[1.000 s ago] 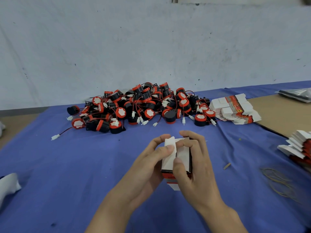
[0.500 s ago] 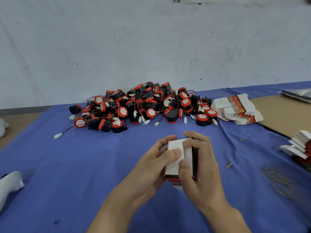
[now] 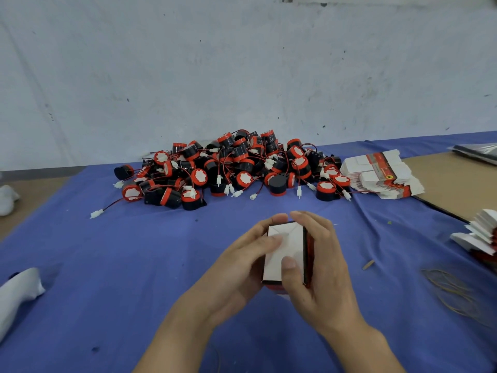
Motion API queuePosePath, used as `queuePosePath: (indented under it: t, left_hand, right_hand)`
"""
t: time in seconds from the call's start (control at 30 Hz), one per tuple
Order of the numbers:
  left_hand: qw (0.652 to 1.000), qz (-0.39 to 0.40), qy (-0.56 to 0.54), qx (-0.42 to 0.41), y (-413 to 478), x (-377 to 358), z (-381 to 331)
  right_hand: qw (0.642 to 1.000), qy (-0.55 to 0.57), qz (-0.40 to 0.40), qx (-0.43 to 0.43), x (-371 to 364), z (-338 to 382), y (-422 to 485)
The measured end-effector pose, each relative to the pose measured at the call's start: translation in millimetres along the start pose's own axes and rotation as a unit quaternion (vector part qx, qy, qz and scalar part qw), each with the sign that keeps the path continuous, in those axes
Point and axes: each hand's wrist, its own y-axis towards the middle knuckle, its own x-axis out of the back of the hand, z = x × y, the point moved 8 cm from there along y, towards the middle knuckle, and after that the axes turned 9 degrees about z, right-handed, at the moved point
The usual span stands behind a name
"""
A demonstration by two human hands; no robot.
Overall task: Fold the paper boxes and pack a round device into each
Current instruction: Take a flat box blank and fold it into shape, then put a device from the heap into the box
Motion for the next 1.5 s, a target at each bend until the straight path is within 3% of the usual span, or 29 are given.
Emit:
queuePosePath:
  t: [0.13, 0.27, 0.4, 0.5, 0.6, 0.7, 0.83, 0.9, 0.97, 1.13, 1.27, 1.33, 1.4, 1.5]
  left_hand:
    - [0.999, 0.018, -0.017, 0.033, -1.8, -2.2, 6.6]
    - [0.999, 0.039, -0.019, -0.01, -3.0, 0.5, -3.8]
    - [1.0, 0.005, -0.006, -0.017, -8.3, 13.0, -17.8]
    - [0.999, 0.0, 0.04, -0.024, -14.0, 14.2, -23.6]
    - [0.986, -0.011, 0.161, -0.047, -18.2, 17.1, -36.3]
    - [0.933, -0.081, 0.342, -0.082, -19.8, 28.6, -45.9]
    - [0.784, -0.072, 0.616, -0.033, -14.5, 26.9, -27.9]
    - [0.719, -0.06, 0.692, -0.004, -10.1, 25.8, -14.1]
    - [0.695, -0.062, 0.717, 0.003, -5.1, 26.1, -5.4]
    - [0.719, -0.124, 0.684, 0.005, 1.4, 46.2, 3.8]
    - [0.731, -0.152, 0.657, -0.104, -2.6, 36.4, -15.2]
    - [0.724, -0.22, 0.63, -0.176, -7.3, 35.6, -36.7]
    - [0.747, -0.306, 0.549, -0.215, -9.4, 55.5, -53.8]
    - [0.789, -0.412, 0.434, -0.139, 2.1, 119.6, -52.7]
  right_hand:
    - [1.0, -0.007, 0.006, -0.015, -1.1, -7.7, -1.3]
    - [1.0, -0.001, 0.01, -0.025, 2.4, -12.1, -0.3]
    - [0.999, -0.007, 0.044, -0.028, -0.3, -14.8, -0.9]
    - [0.997, -0.004, 0.077, -0.026, -7.2, -16.4, -3.6]
    - [0.994, 0.002, 0.104, -0.039, -16.7, -21.2, -5.1]
    - [0.977, 0.114, 0.144, -0.113, -37.6, -34.1, -2.8]
    - [0.935, 0.231, 0.159, -0.22, -56.4, -56.9, 7.1]
    - [0.915, 0.255, 0.185, -0.251, -65.3, -65.0, 8.8]
    - [0.901, 0.277, 0.213, -0.258, -74.7, -69.8, 7.6]
    - [0.899, 0.239, 0.257, -0.261, -73.6, -83.8, 10.7]
    - [0.907, 0.186, 0.241, -0.292, -64.3, -114.5, 1.4]
    - [0.897, 0.192, 0.238, -0.32, -63.4, -129.0, -6.9]
    - [0.888, 0.197, 0.242, -0.339, -62.5, -137.1, -10.4]
    - [0.885, 0.211, 0.25, -0.332, -61.2, -132.1, -8.3]
